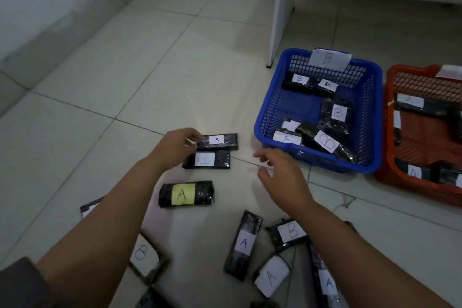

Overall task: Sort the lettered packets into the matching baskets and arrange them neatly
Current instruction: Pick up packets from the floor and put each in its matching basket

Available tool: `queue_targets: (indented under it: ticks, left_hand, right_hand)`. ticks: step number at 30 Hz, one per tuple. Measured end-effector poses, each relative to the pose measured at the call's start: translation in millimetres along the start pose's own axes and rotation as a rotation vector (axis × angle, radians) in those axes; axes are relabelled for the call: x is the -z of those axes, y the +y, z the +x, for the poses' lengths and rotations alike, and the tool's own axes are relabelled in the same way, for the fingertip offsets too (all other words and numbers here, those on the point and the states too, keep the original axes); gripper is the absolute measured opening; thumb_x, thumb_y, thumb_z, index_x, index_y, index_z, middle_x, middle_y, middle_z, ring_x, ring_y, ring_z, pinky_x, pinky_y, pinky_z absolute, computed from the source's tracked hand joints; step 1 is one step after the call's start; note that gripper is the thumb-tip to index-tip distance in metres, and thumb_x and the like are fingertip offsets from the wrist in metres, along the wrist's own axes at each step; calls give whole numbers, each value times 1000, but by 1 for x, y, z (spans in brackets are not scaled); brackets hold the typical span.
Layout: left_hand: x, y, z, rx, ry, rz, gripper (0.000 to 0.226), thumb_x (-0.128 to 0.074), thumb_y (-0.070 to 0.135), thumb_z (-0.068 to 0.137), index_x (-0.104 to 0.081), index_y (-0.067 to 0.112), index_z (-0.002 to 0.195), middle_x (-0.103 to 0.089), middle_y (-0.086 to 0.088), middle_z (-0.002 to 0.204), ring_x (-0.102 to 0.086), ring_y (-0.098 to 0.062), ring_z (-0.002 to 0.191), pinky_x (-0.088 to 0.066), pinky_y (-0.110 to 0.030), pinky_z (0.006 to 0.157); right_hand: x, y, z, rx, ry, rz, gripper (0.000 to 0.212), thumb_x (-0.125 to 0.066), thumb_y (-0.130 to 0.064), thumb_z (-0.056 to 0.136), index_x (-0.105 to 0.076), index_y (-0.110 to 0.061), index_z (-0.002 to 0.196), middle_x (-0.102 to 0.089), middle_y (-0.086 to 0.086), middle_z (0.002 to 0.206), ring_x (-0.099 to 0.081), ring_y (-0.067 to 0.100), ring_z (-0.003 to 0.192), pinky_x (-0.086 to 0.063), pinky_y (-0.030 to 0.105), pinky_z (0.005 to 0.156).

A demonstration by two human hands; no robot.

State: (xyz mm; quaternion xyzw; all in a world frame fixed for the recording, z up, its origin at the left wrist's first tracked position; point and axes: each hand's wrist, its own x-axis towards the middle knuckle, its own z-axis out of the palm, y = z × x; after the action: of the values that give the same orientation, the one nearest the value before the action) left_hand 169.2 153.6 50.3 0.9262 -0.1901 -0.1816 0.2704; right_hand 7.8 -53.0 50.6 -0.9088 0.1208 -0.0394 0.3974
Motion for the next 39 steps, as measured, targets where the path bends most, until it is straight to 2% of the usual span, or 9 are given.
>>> queue_targets:
  ticks: [6,10,13,18,24,27,29,32,39]
  left_hand:
    - [-7,-43,-18,117,-79,26,30,-72,31,80,-58,19,104,-55,-1,109,-53,-17,97,-36,-25,70]
    - [-6,-59,-45,102,-223,52,62,-80,52,62,-53,28,114,-49,5,114,-48,-12,104,-40,-25,79]
    - [-22,-73,-68,-32,-275,190,93,-71,72,50,-45,31,130,-47,7,124,-45,-11,110,-40,-28,92]
    - [-35,-91,-83,-161,-176,174,69,-77,43,68,-50,24,128,-56,1,119,-52,-17,106,-44,-31,89]
    - [3,-109,-88,-131,79,174,56,-79,28,63,-57,21,115,-59,-1,103,-54,-20,91,-45,-33,74]
    - [21,-118,-89,-84,164,200,56,-79,24,64,-57,20,116,-59,-3,103,-54,-20,91,-42,-31,74]
    - [27,-120,-90,-47,200,213,59,-80,23,65,-56,18,119,-58,-3,106,-52,-20,93,-39,-29,75]
    - [29,-113,-85,-9,235,199,64,-81,23,65,-54,16,122,-58,-5,109,-53,-21,96,-36,-26,76]
    - [19,-54,-46,-23,375,6,53,-83,26,65,-54,22,109,-56,6,98,-51,-12,89,-36,-27,71]
  right_hand:
    - [-31,-3,6,-42,-144,-51,29,-54,-15,89,-57,-26,115,-56,-3,110,-50,13,104,-42,28,86]
    - [-54,-12,26,-16,-166,-71,31,-54,-12,88,-58,-20,117,-57,2,114,-49,18,109,-37,25,85]
    - [-70,-20,45,8,-162,-103,30,-54,-8,86,-59,-16,115,-58,5,116,-46,21,110,-35,24,86]
    - [-85,-28,71,97,-196,-214,37,-58,-10,86,-55,-12,123,-57,10,123,-45,27,116,-39,35,95]
    - [-106,-20,84,332,-348,-553,48,-67,-19,79,-52,-12,125,-57,9,120,-51,32,110,-39,40,91]
    - [-119,-10,75,351,-248,-605,51,-77,-12,64,-61,-6,112,-63,14,99,-60,35,91,-47,40,79]
    - [-123,-8,67,294,-204,-579,44,-77,-13,61,-63,-4,101,-59,15,89,-57,35,84,-45,38,74]
    - [-114,-8,59,159,-255,-485,32,-67,-22,70,-58,-5,96,-52,13,96,-48,30,94,-38,35,76]
    - [-40,-7,49,66,-74,-97,42,-69,-24,68,-53,-9,104,-50,3,99,-46,19,95,-35,26,72]
